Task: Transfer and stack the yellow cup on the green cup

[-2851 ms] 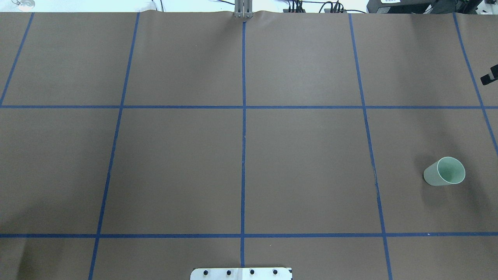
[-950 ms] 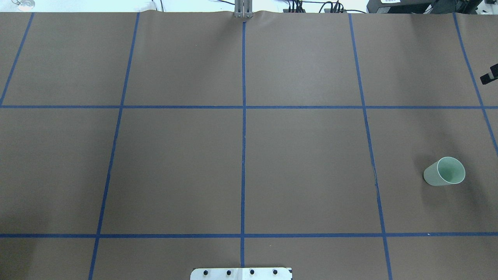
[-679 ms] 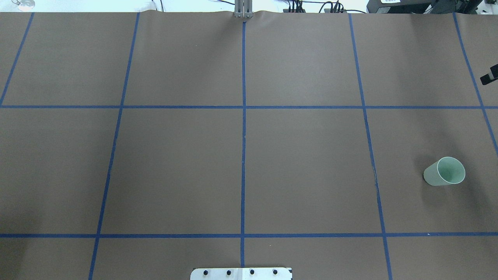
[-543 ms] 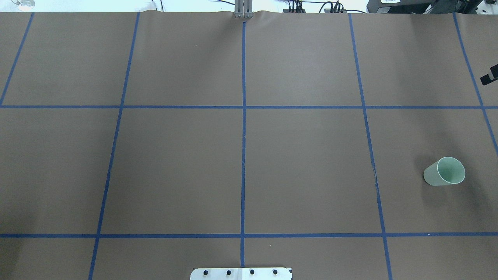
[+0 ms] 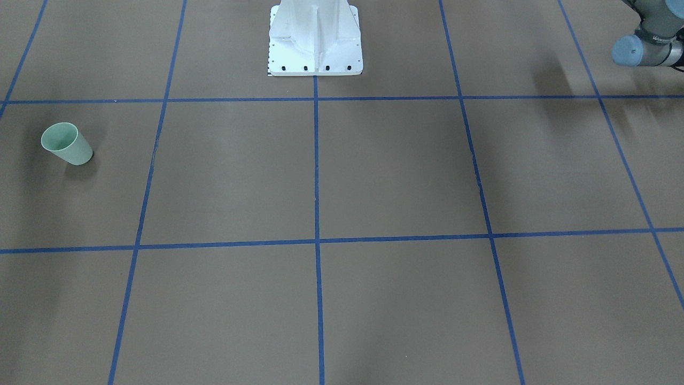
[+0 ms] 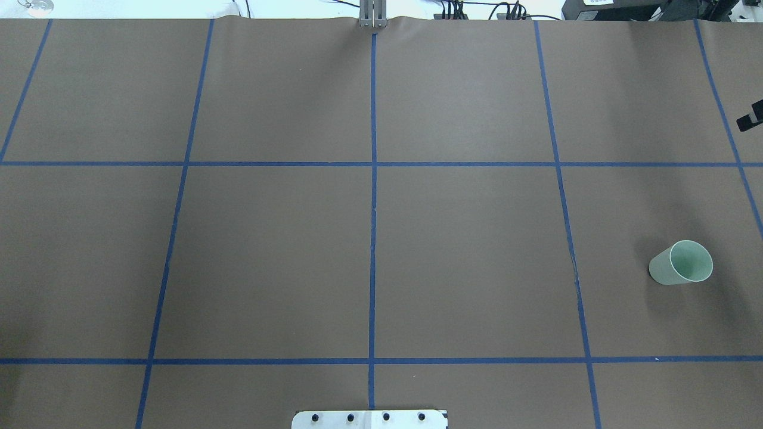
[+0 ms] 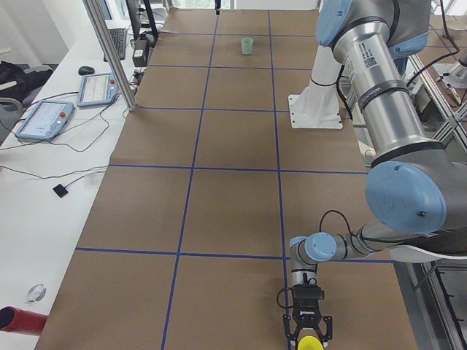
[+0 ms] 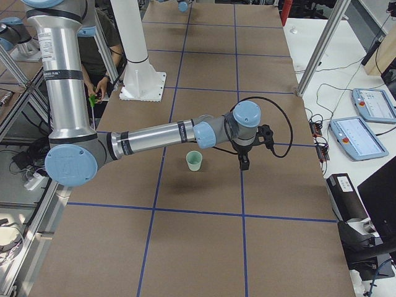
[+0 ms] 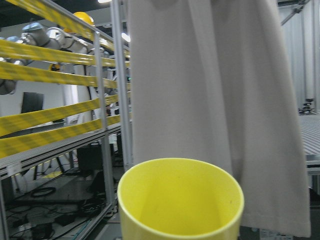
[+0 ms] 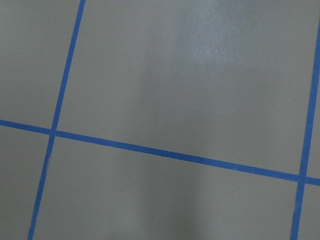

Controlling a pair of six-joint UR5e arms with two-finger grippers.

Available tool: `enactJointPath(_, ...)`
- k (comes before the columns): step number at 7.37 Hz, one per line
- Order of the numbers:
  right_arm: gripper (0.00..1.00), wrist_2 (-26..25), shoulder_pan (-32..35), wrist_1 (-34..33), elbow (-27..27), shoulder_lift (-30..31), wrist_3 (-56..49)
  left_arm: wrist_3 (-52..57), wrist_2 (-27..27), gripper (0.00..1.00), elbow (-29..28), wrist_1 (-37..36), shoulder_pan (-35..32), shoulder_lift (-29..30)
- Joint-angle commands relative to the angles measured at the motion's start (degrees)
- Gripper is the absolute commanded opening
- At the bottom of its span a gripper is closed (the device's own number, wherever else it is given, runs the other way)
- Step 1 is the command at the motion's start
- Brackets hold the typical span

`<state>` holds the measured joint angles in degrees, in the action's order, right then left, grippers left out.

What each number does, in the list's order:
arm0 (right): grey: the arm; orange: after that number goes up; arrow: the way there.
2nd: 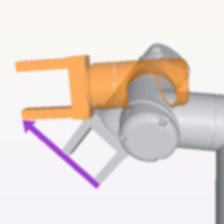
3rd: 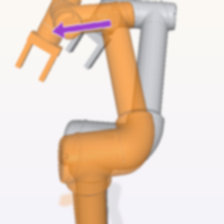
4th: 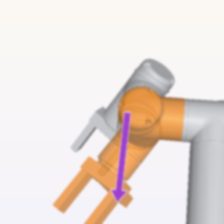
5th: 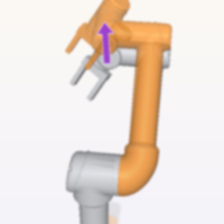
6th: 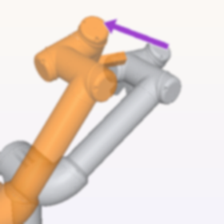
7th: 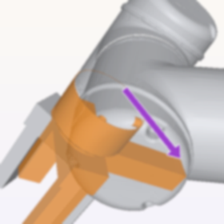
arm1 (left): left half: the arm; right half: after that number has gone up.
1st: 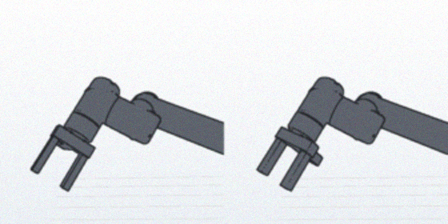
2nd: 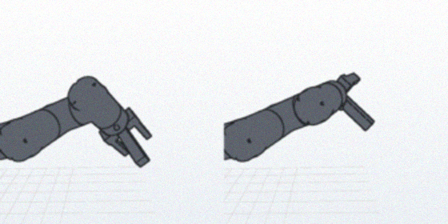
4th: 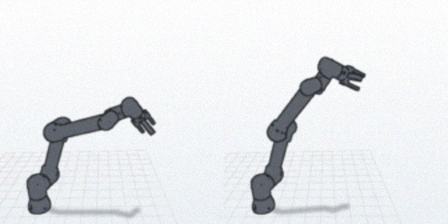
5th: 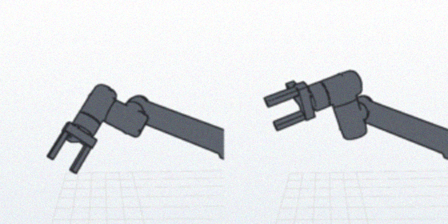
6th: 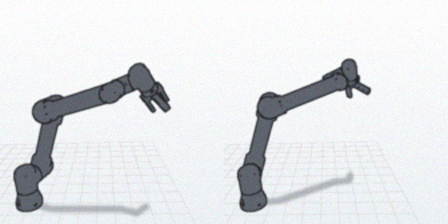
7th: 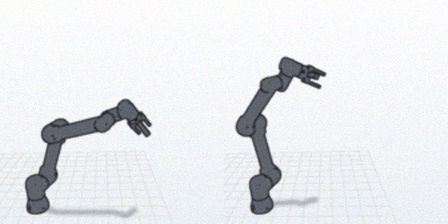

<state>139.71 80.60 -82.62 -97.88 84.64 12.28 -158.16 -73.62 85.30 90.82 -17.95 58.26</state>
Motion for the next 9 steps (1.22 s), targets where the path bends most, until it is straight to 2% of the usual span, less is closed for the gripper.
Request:
enactJointPath(1,1.0,-0.22,0.0,0.0,0.23,0.0,0.2,3.71,12.3,0.24,-0.05,2.51,-0.59,1.32)
enactJointPath(2,1.0,-0.48,0.0,0.0,0.49,-0.17,0.2,8.78,18.28,0.24,0.3,3.65,-1.03,2.63)
enactJointPath(3,1.0,-0.57,0.0,0.0,0.23,-0.26,0.2,12.57,21.38,0.24,0.39,7.93,-2.69,4.39)
enactJointPath(4,1.0,-0.58,0.0,0.0,0.58,-0.26,0.2,21.31,27.94,0.24,0.39,14.15,-4.88,5.97)
enactJointPath(6,1.0,-0.58,0.0,-0.09,1.63,-0.26,0.2,44.21,31.33,0.25,-0.75,24.28,-21.0,19.36)
enactJointPath(8,1.0,-0.49,-0.09,0.0,2.78,-0.26,0.2,57.2,31.7,0.25,-7.58,31.68,-26.15,32.02)
enactJointPath(9,1.0,-0.57,-0.52,0.0,2.87,-0.26,0.2,61.0,31.7,0.25,-8.48,33.96,-26.86,36.87)
